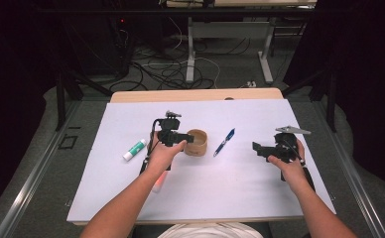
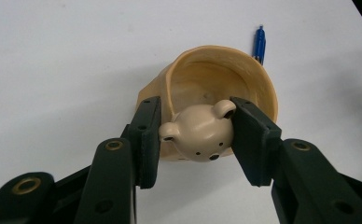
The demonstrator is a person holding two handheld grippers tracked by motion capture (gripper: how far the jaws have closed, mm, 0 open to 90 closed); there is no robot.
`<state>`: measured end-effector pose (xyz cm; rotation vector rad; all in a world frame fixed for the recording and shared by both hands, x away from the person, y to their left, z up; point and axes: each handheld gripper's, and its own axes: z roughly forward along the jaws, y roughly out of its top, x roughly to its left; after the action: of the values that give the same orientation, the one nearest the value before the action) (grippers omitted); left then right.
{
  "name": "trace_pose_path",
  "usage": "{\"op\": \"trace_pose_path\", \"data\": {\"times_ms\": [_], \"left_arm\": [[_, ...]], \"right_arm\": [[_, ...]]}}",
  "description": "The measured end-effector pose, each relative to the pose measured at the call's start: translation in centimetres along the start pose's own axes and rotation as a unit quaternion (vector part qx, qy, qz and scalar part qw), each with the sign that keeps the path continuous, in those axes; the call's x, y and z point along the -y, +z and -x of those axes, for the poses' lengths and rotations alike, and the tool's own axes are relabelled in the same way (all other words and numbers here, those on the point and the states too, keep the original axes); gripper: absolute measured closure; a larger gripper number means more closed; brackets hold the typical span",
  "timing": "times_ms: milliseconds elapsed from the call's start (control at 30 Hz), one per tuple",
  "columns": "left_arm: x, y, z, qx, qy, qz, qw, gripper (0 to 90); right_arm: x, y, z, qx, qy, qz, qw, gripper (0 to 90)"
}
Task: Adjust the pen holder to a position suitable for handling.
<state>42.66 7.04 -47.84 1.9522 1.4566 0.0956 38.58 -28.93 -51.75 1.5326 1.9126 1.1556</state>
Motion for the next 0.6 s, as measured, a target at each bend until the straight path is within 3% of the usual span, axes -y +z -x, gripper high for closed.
{"op": "trace_pose_path", "data": {"times_ms": [233,467,600], "left_arm": [[-0.04,0.00,0.32,-0.016,-0.037,0.001,0.9992,56.4],[-0.24,0.09,-0.13,-0.013,-0.071,0.008,0.9974,56.3],[-0.25,0.14,-0.07,-0.011,-0.064,0.008,0.9979,56.2]], "right_arm": [[-0.01,0.02,-0.02,0.000,-0.002,0.000,1.0000,0.0],[0.01,0.01,0.02,-0.002,-0.002,0.000,1.0000,0.0],[0.00,0.01,-0.02,-0.001,-0.001,0.000,1.0000,0.0]]}}
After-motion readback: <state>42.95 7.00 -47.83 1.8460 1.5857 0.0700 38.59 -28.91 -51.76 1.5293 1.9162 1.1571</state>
